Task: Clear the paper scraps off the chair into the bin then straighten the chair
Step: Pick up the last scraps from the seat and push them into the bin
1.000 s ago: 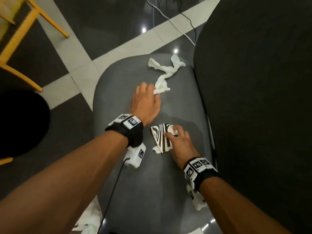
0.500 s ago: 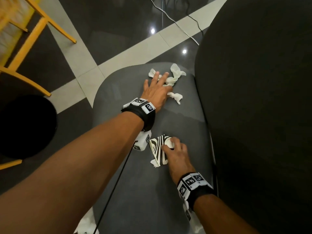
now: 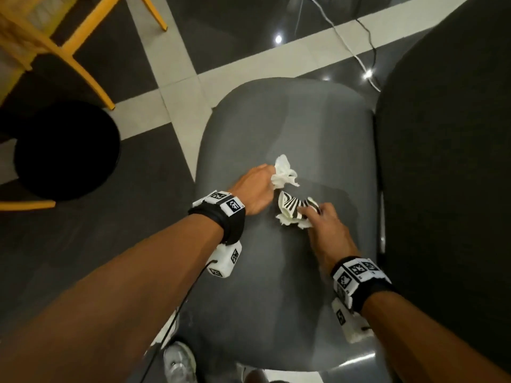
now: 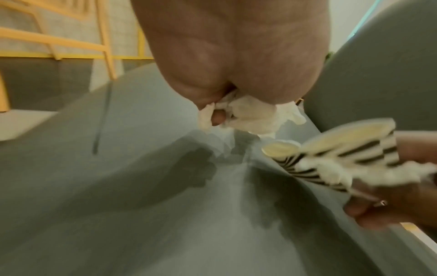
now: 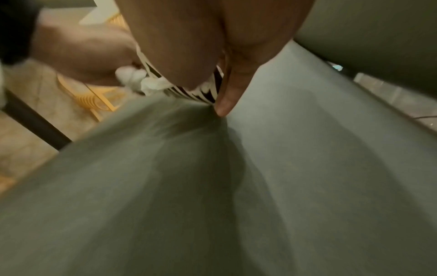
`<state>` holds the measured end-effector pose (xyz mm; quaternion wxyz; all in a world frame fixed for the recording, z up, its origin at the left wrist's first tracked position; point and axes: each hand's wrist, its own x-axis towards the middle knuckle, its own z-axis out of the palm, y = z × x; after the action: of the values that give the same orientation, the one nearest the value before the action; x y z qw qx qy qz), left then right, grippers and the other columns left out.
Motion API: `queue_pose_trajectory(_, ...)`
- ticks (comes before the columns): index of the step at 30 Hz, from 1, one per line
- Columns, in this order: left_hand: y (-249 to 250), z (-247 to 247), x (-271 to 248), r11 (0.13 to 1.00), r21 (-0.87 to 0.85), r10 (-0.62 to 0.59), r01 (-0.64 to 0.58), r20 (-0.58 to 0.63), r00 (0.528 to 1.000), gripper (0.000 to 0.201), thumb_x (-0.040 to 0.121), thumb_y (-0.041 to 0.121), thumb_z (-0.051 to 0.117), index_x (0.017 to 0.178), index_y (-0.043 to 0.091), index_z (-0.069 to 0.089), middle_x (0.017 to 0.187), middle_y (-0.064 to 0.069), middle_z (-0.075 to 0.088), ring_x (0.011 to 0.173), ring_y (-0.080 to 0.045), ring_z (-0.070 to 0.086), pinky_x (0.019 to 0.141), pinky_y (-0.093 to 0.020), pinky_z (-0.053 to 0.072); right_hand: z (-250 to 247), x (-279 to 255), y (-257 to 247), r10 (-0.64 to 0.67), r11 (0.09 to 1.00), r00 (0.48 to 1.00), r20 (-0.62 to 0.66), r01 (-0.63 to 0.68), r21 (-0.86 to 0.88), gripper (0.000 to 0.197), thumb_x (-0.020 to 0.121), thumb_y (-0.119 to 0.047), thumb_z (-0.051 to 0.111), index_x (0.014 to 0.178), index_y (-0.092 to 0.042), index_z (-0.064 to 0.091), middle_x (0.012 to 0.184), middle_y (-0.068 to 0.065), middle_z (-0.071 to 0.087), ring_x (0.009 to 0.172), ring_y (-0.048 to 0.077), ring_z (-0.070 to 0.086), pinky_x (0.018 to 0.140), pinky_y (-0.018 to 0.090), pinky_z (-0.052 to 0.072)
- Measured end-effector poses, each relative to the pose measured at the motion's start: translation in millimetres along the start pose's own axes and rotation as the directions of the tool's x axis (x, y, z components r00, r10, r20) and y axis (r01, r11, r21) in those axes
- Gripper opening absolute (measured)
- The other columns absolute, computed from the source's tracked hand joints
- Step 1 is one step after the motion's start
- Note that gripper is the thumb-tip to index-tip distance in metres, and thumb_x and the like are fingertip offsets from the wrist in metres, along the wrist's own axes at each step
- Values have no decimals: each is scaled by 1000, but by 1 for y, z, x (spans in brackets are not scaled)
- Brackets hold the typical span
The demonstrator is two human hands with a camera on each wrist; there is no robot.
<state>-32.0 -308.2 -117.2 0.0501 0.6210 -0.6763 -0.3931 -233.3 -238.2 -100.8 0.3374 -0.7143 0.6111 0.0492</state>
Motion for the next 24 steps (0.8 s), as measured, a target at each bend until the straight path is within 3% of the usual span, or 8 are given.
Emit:
queue_pose_trajectory(3,-36,-10,-62,965,-183,-200,187,-56,978,20,89,3,39,77,18,43,90,-24,67,83,-42,60,68,-40,45,14,0,-55,-117,992,990,-72,115,-43,38,93,-15,50,130,-24,55,122,11,52,97,38,62,79,36,49)
queue_pose_trajectory(6,-89,-20,-132,817,-479,-443,321,-165,881,21,89,8,38,84,14,58,89,-17,67,83,-36,61,70,-36,45,51,-4,-131,-253,967,967,-30,252,-36,32,90,-31,42,120,-21,48,110,11,57,91,38,61,73,44,52)
queue_pose_trajectory(9,-155,-18,-211,641,-622,-657,449,-142,740,27,98,15,36,85,13,60,95,-12,66,88,-32,60,73,-32,38,111,-21,-204,-351,933,926,138,358,-28,23,93,-37,42,112,-23,42,104,10,61,87,36,62,68,38,46)
queue_pose_trajectory(12,-223,10,-277,551,-572,-744,608,-6,669,35,101,20,34,101,5,66,114,-22,68,106,-38,63,87,-39,45,187,-39,-257,-263,952,878,400,304,-41,24,98,-39,45,115,-22,44,105,9,66,92,32,65,75,39,51)
queue_pose_trajectory(14,-263,39,-303,525,-543,-738,655,92,668,35,103,17,35,115,0,63,113,-22,68,105,-37,63,88,-38,47,241,-46,-275,-136,976,852,506,203,-78,33,99,-42,41,123,-20,45,113,12,67,99,34,66,84,43,55)
queue_pose_trajectory(18,-318,96,-321,522,-500,-708,691,199,678,19,99,11,39,104,10,58,82,-3,60,76,-19,59,63,-30,46,330,-43,-281,5,988,848,530,78,-134,44,101,-41,41,135,-14,43,128,14,63,113,36,63,94,43,53)
queue_pose_trajectory(21,-349,137,-314,550,-519,-678,654,180,713,19,96,12,45,105,9,62,106,-8,68,104,-27,63,93,-42,52,382,-34,-273,49,978,829,558,75,-196,38,102,-30,44,136,-14,42,131,14,60,116,34,61,95,43,50)
queue_pose_trajectory(24,-380,177,-299,488,-599,-683,635,192,705,41,84,27,48,122,14,58,122,-7,67,114,-28,62,104,-46,49,423,-24,-259,42,948,827,561,144,-283,48,94,-20,55,139,-15,37,139,16,51,124,35,55,102,47,49)
